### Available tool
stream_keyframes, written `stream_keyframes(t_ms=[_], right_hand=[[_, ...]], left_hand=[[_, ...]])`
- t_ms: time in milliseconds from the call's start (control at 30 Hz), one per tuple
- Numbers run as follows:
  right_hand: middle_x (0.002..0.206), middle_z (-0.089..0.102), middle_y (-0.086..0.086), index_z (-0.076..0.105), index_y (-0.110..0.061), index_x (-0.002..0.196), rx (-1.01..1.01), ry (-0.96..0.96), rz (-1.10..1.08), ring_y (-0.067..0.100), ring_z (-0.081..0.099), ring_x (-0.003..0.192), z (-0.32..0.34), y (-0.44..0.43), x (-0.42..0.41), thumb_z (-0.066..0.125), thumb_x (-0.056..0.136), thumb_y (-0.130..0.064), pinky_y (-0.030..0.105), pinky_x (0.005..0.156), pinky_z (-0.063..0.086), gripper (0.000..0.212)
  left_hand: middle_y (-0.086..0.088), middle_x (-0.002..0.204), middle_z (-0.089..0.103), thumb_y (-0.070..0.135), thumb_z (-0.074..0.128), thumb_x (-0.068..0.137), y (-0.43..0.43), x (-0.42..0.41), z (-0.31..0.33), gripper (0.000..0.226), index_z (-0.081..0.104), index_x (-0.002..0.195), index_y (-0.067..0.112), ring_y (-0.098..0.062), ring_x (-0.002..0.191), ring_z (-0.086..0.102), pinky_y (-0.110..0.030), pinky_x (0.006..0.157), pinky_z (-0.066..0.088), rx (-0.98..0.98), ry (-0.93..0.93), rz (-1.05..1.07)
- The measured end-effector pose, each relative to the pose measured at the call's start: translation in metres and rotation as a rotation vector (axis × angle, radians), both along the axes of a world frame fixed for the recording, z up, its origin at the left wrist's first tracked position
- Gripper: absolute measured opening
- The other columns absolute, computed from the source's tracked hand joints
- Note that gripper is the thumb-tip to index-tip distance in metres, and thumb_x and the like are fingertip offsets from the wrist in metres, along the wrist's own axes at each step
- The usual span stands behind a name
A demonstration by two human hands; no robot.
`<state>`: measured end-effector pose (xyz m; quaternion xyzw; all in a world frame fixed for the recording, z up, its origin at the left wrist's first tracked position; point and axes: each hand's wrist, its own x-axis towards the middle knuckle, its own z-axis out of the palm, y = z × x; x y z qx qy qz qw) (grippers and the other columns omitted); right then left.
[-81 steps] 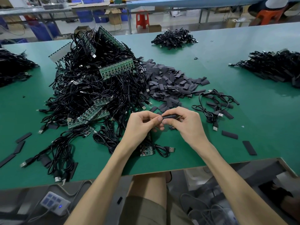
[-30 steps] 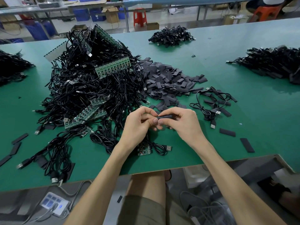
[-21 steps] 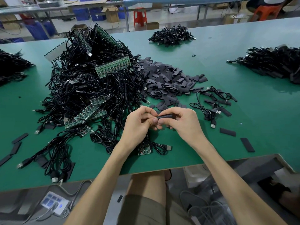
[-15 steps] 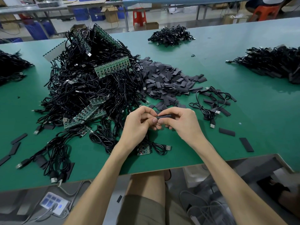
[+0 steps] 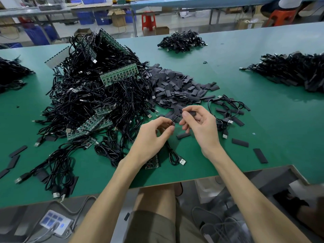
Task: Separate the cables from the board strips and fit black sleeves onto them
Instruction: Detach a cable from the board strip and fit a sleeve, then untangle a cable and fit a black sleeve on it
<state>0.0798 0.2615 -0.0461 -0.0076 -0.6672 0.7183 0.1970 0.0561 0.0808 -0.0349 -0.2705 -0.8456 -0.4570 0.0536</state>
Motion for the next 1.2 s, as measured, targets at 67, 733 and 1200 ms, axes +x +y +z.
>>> stream_keyframes(t_ms=[67, 733, 1200], right_hand=[[0.077, 0.072, 0.011, 0.065, -0.007, 0.108, -0.035, 0.024, -0.039, 0.019, 0.063, 0.064, -0.001, 0.001, 0.000, 0.065, 0.100, -0.008, 0.027, 0.057, 0.051, 0.008], [0.075, 0.076, 0.004, 0.064, -0.014, 0.097, 0.007, -0.166, 0.065, 0.015, 0.065, 0.060, -0.008, -0.004, -0.008, 0.052, 0.108, -0.010, 0.025, 0.057, 0.051, 0.017], [0.079, 0.074, -0.001, 0.045, -0.015, 0.136, -0.117, -0.135, -0.137, 0.018, 0.069, 0.063, -0.012, 0.003, -0.014, 0.056, 0.104, -0.009, 0.033, 0.058, 0.055, 0.034]], left_hand=[[0.012, 0.094, 0.068, 0.030, 0.069, 0.096, 0.002, -0.001, 0.005, 0.014, 0.073, 0.106, 0.020, -0.007, 0.086, 0.060, -0.022, 0.079, 0.045, -0.124, 0.031, 0.009], [-0.006, 0.071, 0.060, 0.013, 0.065, 0.099, 0.100, -0.054, 0.093, 0.017, 0.075, 0.103, 0.000, -0.011, 0.060, 0.053, -0.020, 0.062, 0.046, 0.356, -0.697, -0.339], [-0.013, 0.131, 0.068, 0.003, 0.061, 0.099, 0.095, -0.045, 0.066, 0.035, 0.062, 0.133, 0.002, -0.028, 0.122, 0.066, -0.033, 0.103, 0.054, 0.574, -0.729, -0.505]])
